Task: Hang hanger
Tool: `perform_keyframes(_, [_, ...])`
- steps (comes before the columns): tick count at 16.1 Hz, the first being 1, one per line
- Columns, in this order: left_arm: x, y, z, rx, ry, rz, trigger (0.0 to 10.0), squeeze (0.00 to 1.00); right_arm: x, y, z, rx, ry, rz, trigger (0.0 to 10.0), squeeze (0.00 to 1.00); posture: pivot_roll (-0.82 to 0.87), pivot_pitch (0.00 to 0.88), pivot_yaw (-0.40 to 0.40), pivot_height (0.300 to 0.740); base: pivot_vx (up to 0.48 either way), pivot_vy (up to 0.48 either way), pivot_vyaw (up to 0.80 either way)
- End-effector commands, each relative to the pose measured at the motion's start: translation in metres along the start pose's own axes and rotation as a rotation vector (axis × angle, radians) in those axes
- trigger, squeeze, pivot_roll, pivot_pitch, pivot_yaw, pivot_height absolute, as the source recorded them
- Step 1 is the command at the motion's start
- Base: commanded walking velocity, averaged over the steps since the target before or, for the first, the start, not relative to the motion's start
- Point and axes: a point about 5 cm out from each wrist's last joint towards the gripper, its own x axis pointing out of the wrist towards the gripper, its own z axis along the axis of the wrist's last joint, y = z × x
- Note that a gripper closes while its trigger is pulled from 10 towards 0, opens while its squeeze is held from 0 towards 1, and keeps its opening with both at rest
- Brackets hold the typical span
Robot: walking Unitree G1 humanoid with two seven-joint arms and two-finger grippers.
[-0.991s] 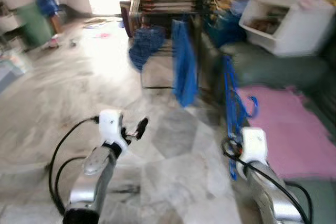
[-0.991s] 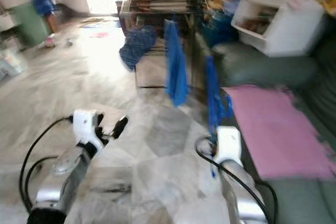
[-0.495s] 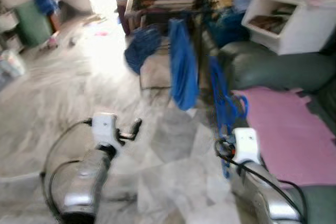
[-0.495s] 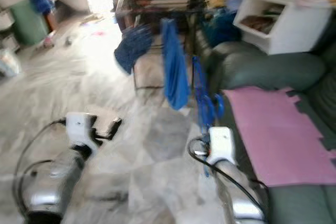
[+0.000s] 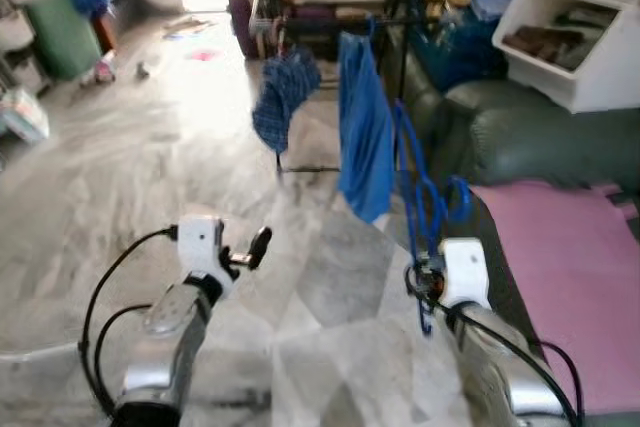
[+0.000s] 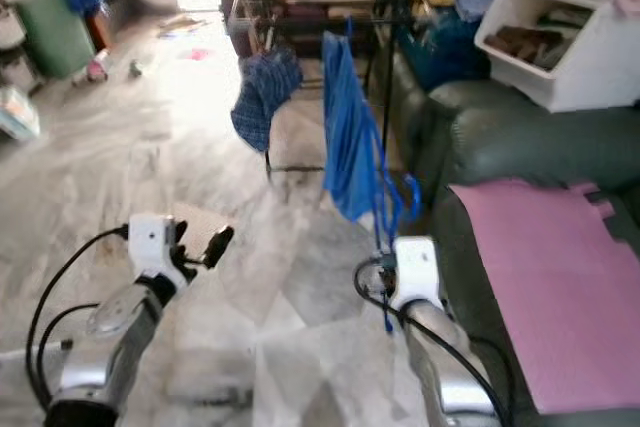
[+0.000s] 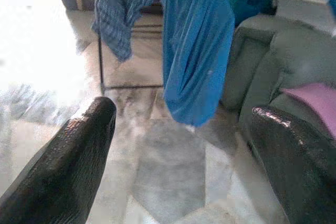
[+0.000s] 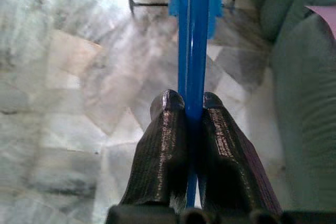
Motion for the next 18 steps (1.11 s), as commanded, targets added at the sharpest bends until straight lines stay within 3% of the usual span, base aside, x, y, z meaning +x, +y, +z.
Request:
perform_keyframes(1, [0.001,-0.004,-0.002,-0.006,0.011,-0.005,10.0,0.00,-0.002,-0.006,0.004,0.003,-0.013,-0.024,10.0,0.00,-0.09,0.000,0.016,0.740,0.289,0.382,0.00])
perform_keyframes(5, [0.002,-0.002,-0.002,0.031,0.021,0.035,10.0,0.00,-0.002,-0.007,0.002,0.005,-0.008,-0.026,10.0,0.00,-0.09,0.000,0.015,0.740,0.127,0.203,0.00])
perform_keyframes(7, [-0.001,0.007,-0.005,0.068,0.045,0.090,10.0,0.00,-0.002,-0.009,0.002,0.006,-0.016,-0.042,10.0,0.00,-0.08,0.000,0.017,0.740,0.000,0.000,0.00])
perform_keyframes(12, [-0.025,0.035,-0.009,0.147,0.041,0.239,10.0,0.00,-0.022,-0.022,-0.012,0.071,-0.037,-0.113,10.0,0.00,-0.07,0.000,0.021,0.740,0.000,0.000,0.00])
perform_keyframes(18, [-0.024,0.039,-0.013,0.165,0.055,0.265,10.0,0.00,-0.024,-0.022,-0.025,0.107,0.036,-0.142,10.0,0.00,-0.08,0.000,0.034,0.740,0.000,0.000,0.00])
